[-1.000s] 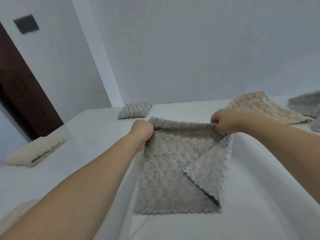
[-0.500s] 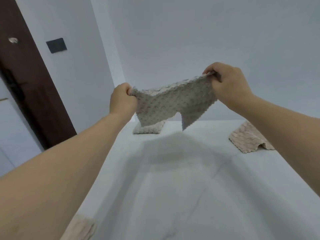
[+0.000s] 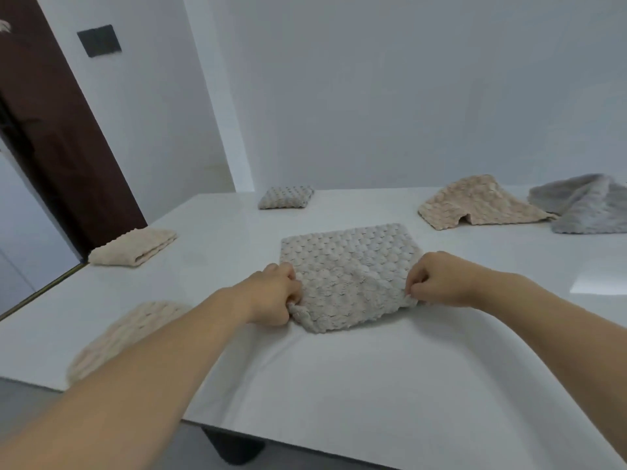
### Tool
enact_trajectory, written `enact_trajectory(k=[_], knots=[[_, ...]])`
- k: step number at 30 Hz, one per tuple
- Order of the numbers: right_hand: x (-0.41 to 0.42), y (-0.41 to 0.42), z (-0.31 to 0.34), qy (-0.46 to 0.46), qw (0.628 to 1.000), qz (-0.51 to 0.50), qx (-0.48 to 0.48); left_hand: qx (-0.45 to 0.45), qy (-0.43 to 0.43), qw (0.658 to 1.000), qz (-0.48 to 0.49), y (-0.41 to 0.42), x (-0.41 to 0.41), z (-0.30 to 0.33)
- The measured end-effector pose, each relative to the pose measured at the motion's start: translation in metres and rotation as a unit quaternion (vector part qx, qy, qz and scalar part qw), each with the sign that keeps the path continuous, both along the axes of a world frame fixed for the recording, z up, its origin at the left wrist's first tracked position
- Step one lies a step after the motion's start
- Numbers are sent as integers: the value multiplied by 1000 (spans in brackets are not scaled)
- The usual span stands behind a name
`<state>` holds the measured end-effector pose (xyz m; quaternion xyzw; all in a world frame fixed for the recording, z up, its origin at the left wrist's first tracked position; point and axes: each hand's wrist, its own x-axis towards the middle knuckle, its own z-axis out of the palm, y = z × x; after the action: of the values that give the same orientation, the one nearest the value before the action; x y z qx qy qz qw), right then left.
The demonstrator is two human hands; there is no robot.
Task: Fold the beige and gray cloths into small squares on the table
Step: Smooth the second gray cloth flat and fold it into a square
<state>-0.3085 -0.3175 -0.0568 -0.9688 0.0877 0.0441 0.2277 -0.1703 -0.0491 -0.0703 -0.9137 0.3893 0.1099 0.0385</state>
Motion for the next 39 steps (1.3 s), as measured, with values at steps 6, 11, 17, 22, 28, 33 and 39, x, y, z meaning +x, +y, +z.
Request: enact_trajectory(k=[6, 11, 17, 22, 28, 33, 39], knots=[[-9, 4, 25, 40, 999, 8, 17, 200, 92, 975, 33, -17, -21, 37], [31, -1, 28, -63, 996, -31, -58, 29, 47, 993, 104, -46, 11, 68], [96, -2, 4, -63, 996, -19, -57, -210, -49, 969, 119, -94, 38, 38], [140, 1, -27, -68, 992, 1, -102, -207, -31, 973, 93, -117, 67, -23], [151, -6, -59, -22, 985, -33, -170, -144, -38, 984, 101, -115, 75, -50], [151, -4, -58, -16, 986, -35, -163, -152, -33, 983, 101, -114, 75, -51], [152, -5, -58, -17, 985, -35, -166, -147, -34, 983, 104, -114, 75, -51]])
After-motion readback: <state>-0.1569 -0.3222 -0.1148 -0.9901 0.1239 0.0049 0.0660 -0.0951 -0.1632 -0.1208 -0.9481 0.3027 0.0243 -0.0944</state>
